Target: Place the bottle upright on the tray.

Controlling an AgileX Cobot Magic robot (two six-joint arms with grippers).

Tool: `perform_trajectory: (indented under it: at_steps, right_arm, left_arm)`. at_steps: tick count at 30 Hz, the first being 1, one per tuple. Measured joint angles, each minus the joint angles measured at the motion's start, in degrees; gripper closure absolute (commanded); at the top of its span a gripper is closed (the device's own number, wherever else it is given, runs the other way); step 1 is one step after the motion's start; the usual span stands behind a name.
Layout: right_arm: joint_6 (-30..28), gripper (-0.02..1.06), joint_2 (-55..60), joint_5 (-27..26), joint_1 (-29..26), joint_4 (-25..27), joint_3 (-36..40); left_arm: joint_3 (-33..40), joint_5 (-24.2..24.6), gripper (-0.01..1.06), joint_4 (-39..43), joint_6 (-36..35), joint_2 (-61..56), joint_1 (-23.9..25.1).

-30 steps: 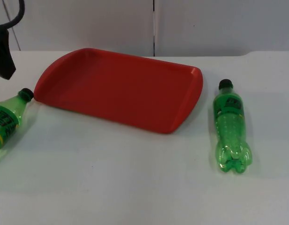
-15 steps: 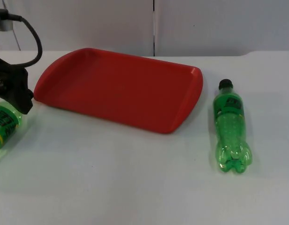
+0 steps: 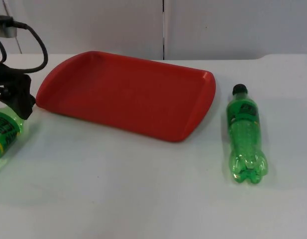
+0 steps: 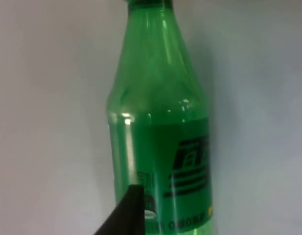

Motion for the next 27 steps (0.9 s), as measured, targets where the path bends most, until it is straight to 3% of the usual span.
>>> perform_trajectory:
  at_steps: [27]
  right_arm:
    - [0.0, -0.01, -0.2, 0.0, 0.0, 0.0, 0.0]
  left_arm:
    - [-0.5, 1.0, 0.05, -0.2, -1.5, 1.1, 0.0]
